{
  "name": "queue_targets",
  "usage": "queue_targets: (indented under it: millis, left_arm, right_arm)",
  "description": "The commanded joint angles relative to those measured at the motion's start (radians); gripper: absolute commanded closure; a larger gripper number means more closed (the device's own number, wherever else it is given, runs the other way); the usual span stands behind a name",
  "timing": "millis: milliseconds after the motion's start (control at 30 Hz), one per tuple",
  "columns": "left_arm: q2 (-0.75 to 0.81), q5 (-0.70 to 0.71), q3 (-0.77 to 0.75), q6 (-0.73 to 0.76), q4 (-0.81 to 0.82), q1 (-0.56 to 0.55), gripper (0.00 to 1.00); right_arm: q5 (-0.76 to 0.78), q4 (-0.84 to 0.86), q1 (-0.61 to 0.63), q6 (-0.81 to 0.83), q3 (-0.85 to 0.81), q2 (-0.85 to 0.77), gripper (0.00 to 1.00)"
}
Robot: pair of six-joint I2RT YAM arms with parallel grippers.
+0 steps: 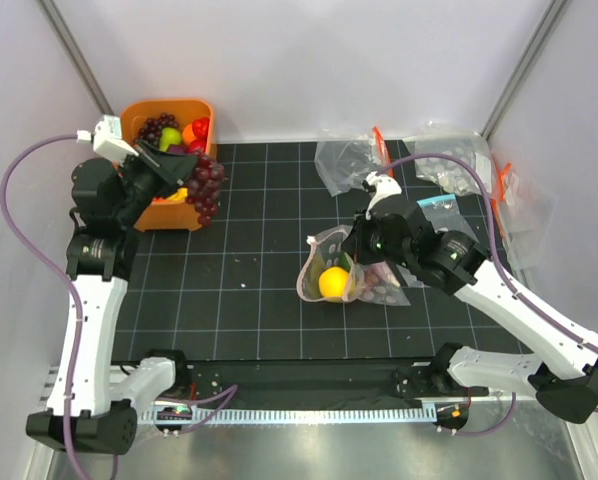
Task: Place the food in the zip-top bag and seal the zipper
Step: Place the fake fruit in the zipper food storage bag.
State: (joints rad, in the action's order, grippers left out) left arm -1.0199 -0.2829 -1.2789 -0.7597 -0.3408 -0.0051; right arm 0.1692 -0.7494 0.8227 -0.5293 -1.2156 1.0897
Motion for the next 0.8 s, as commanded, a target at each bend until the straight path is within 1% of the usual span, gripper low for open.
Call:
queue_targets:
  millis: [0, 33, 100, 133, 300, 400, 500, 567, 600, 667, 700, 767]
  left_arm:
    - [0.055, -0.053, -0.019, -0.033, 0.066, -0.09, 0.91]
    - [0.061, -0.045, -0.019, -0.041, 0.066, -0.14, 0.91]
    - [0.086, -0.016, -0.017, -0.049, 0.068, -0.191, 0.91]
    - [0.093, -0.006, -0.017, -0.053, 0.071, -0.24, 0.91]
    - [0.103, 0.033, -0.019, -0.072, 0.085, -0.376, 0.91]
    - [0.092, 0.045, -0.019, -0.085, 0.106, -0.427, 0.91]
    - [0.073, 0.076, -0.027, -0.089, 0.128, -0.527, 0.92]
    - [0.055, 0.106, -0.039, -0.086, 0.135, -0.57, 0.92]
    - [0.047, 0.116, -0.042, -0.084, 0.143, -0.616, 0.92]
    - [0.028, 0.152, -0.057, -0.073, 0.149, -0.663, 0.92]
    - [0.023, 0.165, -0.062, -0.067, 0.152, -0.709, 0.92]
    - [0.006, 0.189, -0.076, -0.046, 0.154, -0.749, 0.92]
  right_arm:
    - [-0.011, 0.039, -0.002, -0.003, -0.065, 0.002, 0.99]
    - [-0.019, 0.042, -0.002, -0.005, -0.067, 0.004, 0.99]
    - [-0.026, 0.048, -0.002, -0.008, -0.071, 0.004, 0.99]
    - [-0.037, 0.053, -0.002, -0.012, -0.071, 0.003, 0.99]
    - [-0.057, 0.087, -0.002, -0.044, -0.062, -0.001, 0.99]
    - [-0.071, 0.123, -0.002, -0.063, -0.055, 0.001, 0.99]
    - [-0.102, 0.174, -0.002, -0.095, -0.042, 0.016, 0.99]
    - [-0.123, 0.202, -0.002, -0.11, -0.033, 0.03, 0.99]
    - [-0.132, 0.228, -0.002, -0.132, -0.032, 0.035, 0.99]
    - [-0.138, 0.254, -0.002, -0.146, -0.027, 0.048, 0.99]
    - [-0.146, 0.271, -0.002, -0.156, -0.03, 0.053, 0.99]
    - [-0.148, 0.28, -0.002, -0.166, -0.039, 0.062, 0.99]
